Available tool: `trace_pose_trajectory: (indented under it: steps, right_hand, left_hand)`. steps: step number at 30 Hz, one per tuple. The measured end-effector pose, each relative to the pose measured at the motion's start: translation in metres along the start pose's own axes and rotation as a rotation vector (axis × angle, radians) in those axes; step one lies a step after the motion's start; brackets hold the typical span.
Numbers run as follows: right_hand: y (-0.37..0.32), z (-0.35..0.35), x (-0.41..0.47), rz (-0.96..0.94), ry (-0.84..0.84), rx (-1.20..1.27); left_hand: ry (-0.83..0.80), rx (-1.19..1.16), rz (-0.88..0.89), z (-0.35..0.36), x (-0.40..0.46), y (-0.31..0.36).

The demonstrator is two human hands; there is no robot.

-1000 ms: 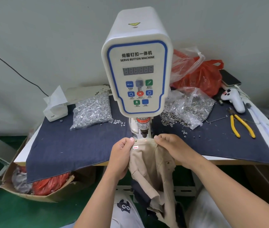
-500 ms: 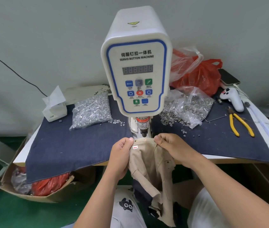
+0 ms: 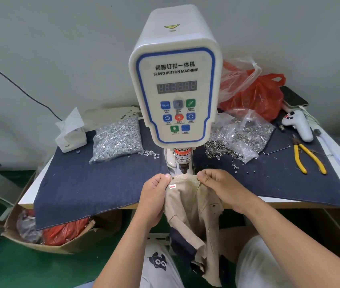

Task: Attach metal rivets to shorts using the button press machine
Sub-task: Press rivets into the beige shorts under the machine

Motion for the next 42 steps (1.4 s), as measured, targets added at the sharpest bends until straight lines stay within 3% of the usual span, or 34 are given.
trace_pose_trajectory:
  steps: [14, 18, 22, 25, 28, 33, 36, 39, 42]
  right_hand:
    - [-0.005, 0.001, -0.003, -0.018, -0.006, -0.007]
    - [-0.007, 0.004, -0.006, -0.013, -0.013, -0.041]
    - [-0.018, 0.021, -0.019, -0.042, -0.048, -0.025]
    - [-0.028, 0.033, -0.03, -0.076, -0.106, 0.063]
    - [-0.025, 0.026, -0.043, -0.031, -0.157, 0.209]
    - [0.001, 0.013, -0.058, 0.098, -0.334, -0.176]
    - [-0.003, 0.015, -0.058, 0.096, -0.342, -0.267]
    - [-0.016, 0.02, -0.059, 0.063, -0.319, -0.153]
    - [-0.031, 0.022, -0.058, 0.061, -0.262, 0.12]
  left_hand:
    - [-0.026, -0.021, 0.028, 0.002, -0.004, 0.003]
    - [-0.125, -0.05, 0.068, 0.006, -0.016, 0.014]
    - [-0.331, 0.445, 0.312, 0.023, -0.042, 0.047]
    - [-0.416, 0.507, 0.413, 0.03, -0.058, 0.062]
    - [-0.428, 0.21, 0.342, 0.023, -0.069, 0.069]
    - [-0.347, -0.691, 0.083, -0.005, -0.063, 0.053]
    - [-0.208, -0.901, 0.066, -0.031, -0.055, 0.042]
    - [-0.186, -0.706, 0.044, -0.048, -0.056, 0.032]
    - [-0.155, -0.145, 0.115, -0.059, -0.06, 0.028]
Point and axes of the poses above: each hand's wrist, its own x-axis towards the middle knuckle, its own z-axis out of the palm, y = z × x, the point moved 10 cm from there along x, towards the middle knuckle, and after that the axes turned 13 degrees about x, right-handed, at the moved point
